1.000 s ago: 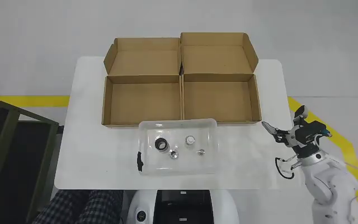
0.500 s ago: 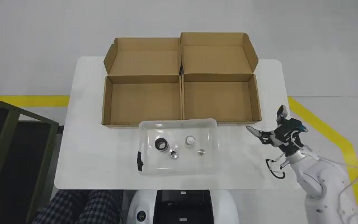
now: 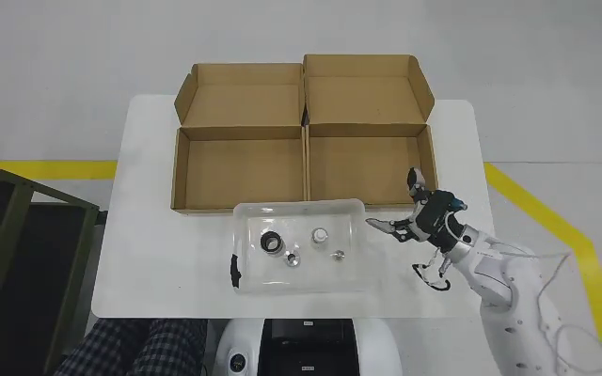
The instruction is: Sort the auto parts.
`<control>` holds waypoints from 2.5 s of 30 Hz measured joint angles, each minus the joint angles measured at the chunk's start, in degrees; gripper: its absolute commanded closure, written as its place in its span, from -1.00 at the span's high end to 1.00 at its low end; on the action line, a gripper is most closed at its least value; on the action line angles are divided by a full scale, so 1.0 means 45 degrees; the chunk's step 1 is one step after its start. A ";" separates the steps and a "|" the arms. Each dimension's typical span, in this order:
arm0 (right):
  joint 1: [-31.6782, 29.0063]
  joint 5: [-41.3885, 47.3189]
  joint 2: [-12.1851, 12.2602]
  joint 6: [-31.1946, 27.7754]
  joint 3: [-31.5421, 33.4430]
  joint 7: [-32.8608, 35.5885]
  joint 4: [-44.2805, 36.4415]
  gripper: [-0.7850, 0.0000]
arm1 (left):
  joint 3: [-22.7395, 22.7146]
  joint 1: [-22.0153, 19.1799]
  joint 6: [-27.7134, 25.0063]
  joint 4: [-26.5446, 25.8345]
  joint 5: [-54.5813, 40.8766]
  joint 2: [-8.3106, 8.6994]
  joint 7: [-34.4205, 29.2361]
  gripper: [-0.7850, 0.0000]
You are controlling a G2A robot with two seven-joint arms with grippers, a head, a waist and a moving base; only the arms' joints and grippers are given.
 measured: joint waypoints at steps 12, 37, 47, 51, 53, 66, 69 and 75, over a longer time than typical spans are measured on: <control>0.1218 0.0599 0.0034 -0.0963 -0.2195 0.1953 -0.0170 1.00 | 0.0000 0.0000 0.0000 0.0000 0.0000 0.0000 0.0000 1.00; 0.2293 -0.0710 0.0236 -0.1967 -0.4648 0.3524 0.0690 1.00 | 0.0000 0.0000 0.0000 0.0000 0.0000 0.0000 0.0000 1.00; 0.2964 -0.0674 0.0252 -0.1733 -0.5208 0.3606 0.1524 0.52 | 0.0000 0.0000 0.0000 0.0000 0.0000 0.0000 0.0000 1.00; 0.3219 -0.0720 0.0256 -0.1598 -0.5392 0.3683 0.1825 -0.11 | 0.0000 0.0000 0.0000 0.0000 0.0000 0.0000 0.0000 1.00; 0.3322 -0.0732 0.0261 -0.1571 -0.5490 0.3725 0.1943 -0.28 | 0.0000 0.0000 0.0000 0.0000 0.0000 0.0000 0.0000 1.00; 0.3536 -0.0701 0.0401 -0.1792 -0.5611 0.3726 0.1875 -1.00 | 0.0000 0.0000 0.0000 0.0000 0.0000 0.0000 0.0000 1.00; 0.3483 -0.0519 0.0458 -0.1953 -0.5512 0.3592 0.1539 -1.00 | 0.0000 0.0000 0.0000 0.0000 0.0000 0.0000 0.0000 1.00; 0.3278 0.0009 0.0584 -0.2016 -0.5069 0.3082 0.0642 -1.00 | 0.0000 0.0000 0.0000 0.0000 0.0000 0.0000 0.0000 1.00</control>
